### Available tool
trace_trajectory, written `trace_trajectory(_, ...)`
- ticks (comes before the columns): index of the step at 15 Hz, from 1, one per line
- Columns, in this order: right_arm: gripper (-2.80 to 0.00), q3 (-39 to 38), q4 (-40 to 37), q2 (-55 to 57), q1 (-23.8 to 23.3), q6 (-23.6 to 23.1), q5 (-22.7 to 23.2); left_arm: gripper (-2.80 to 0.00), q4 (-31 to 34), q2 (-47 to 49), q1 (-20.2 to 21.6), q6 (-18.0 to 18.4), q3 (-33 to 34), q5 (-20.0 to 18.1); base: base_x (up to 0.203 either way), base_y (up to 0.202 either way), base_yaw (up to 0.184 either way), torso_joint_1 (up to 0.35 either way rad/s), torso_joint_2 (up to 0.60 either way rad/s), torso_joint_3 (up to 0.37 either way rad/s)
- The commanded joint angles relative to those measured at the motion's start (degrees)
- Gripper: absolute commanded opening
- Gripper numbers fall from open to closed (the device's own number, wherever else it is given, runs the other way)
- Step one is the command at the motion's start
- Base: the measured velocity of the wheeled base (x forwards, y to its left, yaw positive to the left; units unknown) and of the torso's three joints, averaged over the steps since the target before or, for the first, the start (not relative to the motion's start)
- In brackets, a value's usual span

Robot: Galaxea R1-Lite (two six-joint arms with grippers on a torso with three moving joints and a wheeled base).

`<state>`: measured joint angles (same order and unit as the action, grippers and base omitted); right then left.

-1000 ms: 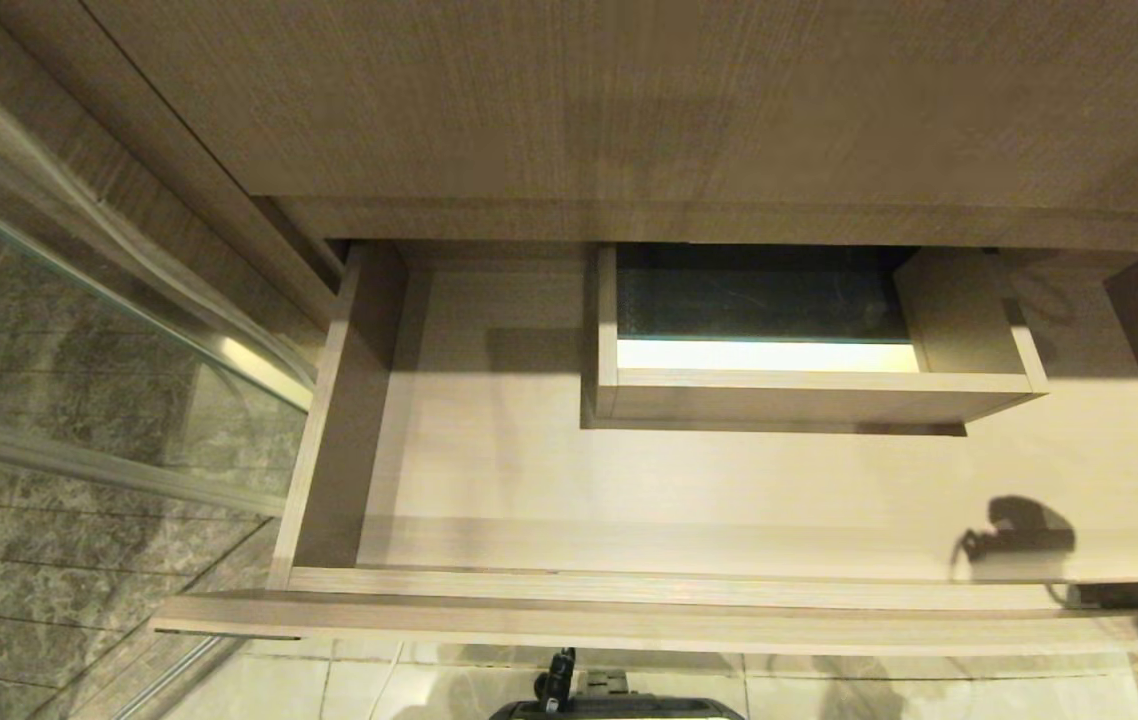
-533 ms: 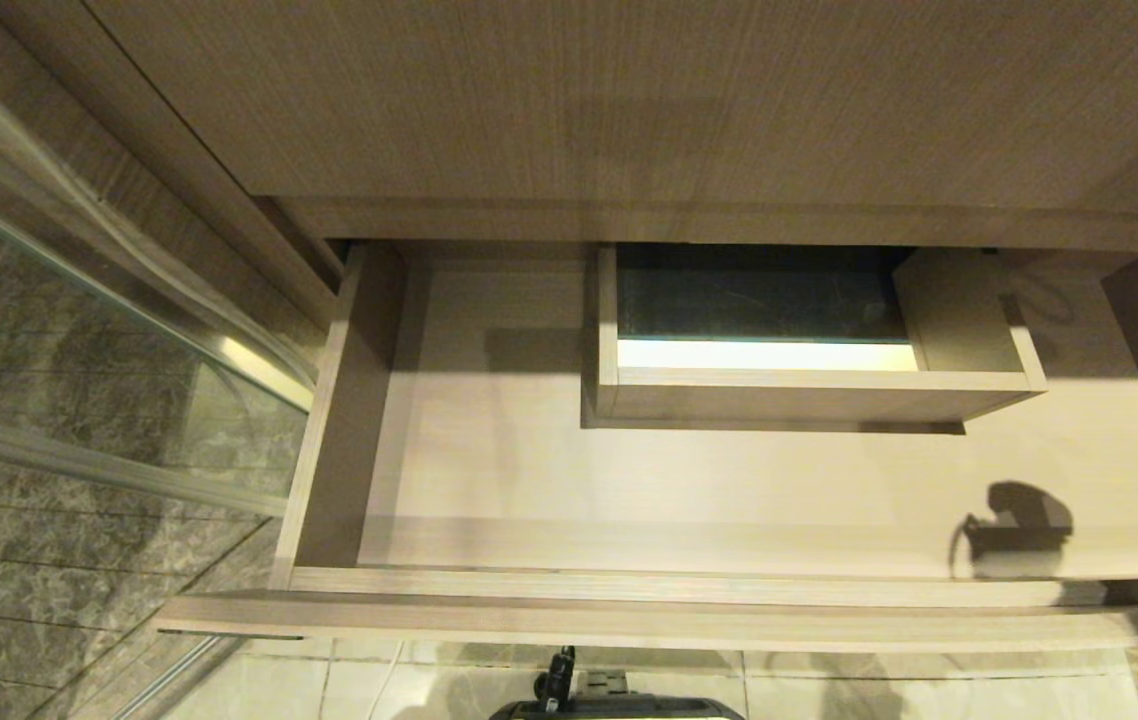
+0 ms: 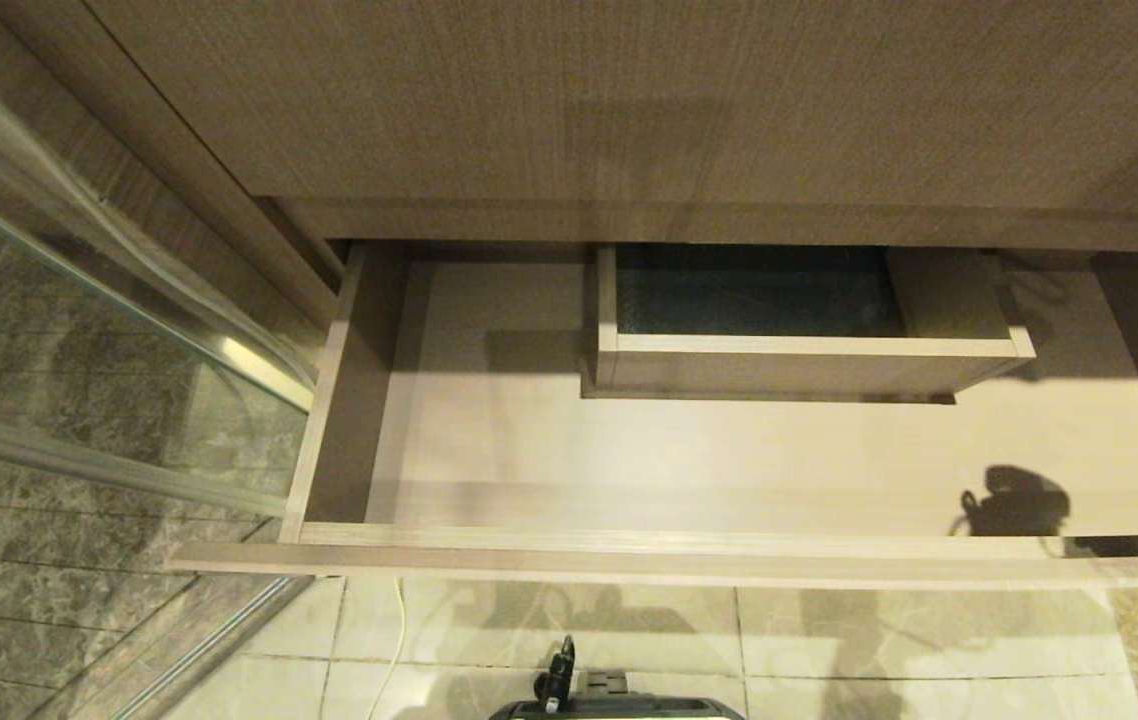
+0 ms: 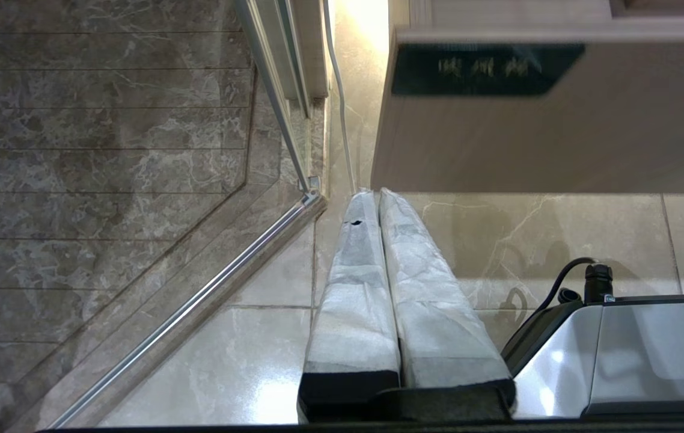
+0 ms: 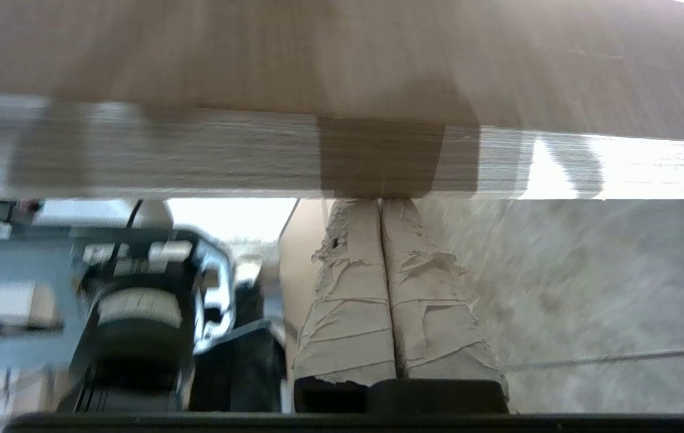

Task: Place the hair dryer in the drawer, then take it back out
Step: Close the drawer

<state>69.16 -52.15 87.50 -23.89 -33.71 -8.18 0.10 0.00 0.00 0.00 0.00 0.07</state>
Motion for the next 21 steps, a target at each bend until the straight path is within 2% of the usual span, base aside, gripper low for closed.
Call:
trace_trajectory(1, -2.80, 1.31, -0.25, -0.26, -0.01, -0.22, -0.07, -2.80, -0.01, -0.03, 0.00, 0.00, 0.06, 0.01, 0.000, 0.000, 0.000, 0.000, 0.00, 0.000)
trace_trajectory(4, -2.80, 3.07, 5.82, -0.92, -0.01, -0.17, 3.08, -2.80, -0.01, -0.09, 0.00, 0.00, 0.09, 0.01, 0.000, 0.000, 0.000, 0.000, 0.00, 0.000)
trace_trajectory(8, -2.80, 3.00, 20.50, -2.09, 0.66, -0.44, 8.79, -2.80, -0.01, -0.01, 0.00, 0.00, 0.09, 0.01, 0.000, 0.000, 0.000, 0.000, 0.00, 0.000)
trace_trajectory(10, -2.80, 3.05, 22.18, -3.12, 0.69, -1.41, 9.97, -2.80, -0.01, 0.00, 0.00, 0.00, 0.09, 0.01, 0.000, 0.000, 0.000, 0.000, 0.00, 0.000)
trace_trajectory(13, -2.80, 1.71, 21.92, -4.60, 0.52, -9.19, 10.93, -2.80, -0.01, -0.01, 0.00, 0.00, 0.08, 0.01, 0.000, 0.000, 0.000, 0.000, 0.00, 0.000)
trace_trajectory(15, -2.80, -1.28, 23.17, -5.61, 0.44, -16.34, 16.96, -2.80, -0.01, -0.03, 0.00, 0.00, 0.09, 0.01, 0.000, 0.000, 0.000, 0.000, 0.00, 0.000)
trace_trajectory(16, -2.80, -2.16, 24.88, -5.82, 0.46, -18.04, 18.28, -2.80, -0.01, -0.06, 0.00, 0.00, 0.09, 0.01, 0.000, 0.000, 0.000, 0.000, 0.00, 0.000)
trace_trajectory(19, -2.80, -4.57, 34.51, -3.20, 0.51, -27.02, 22.12, -2.80, -0.01, -0.08, 0.00, 0.00, 0.08, 0.01, 0.000, 0.000, 0.000, 0.000, 0.00, 0.000)
trace_trajectory(21, -2.80, -4.55, 40.01, -0.27, 0.51, -30.25, 24.63, -2.80, -0.01, -0.07, -0.02, 0.00, 0.03, 0.01, 0.000, 0.000, 0.000, 0.000, 0.00, 0.000)
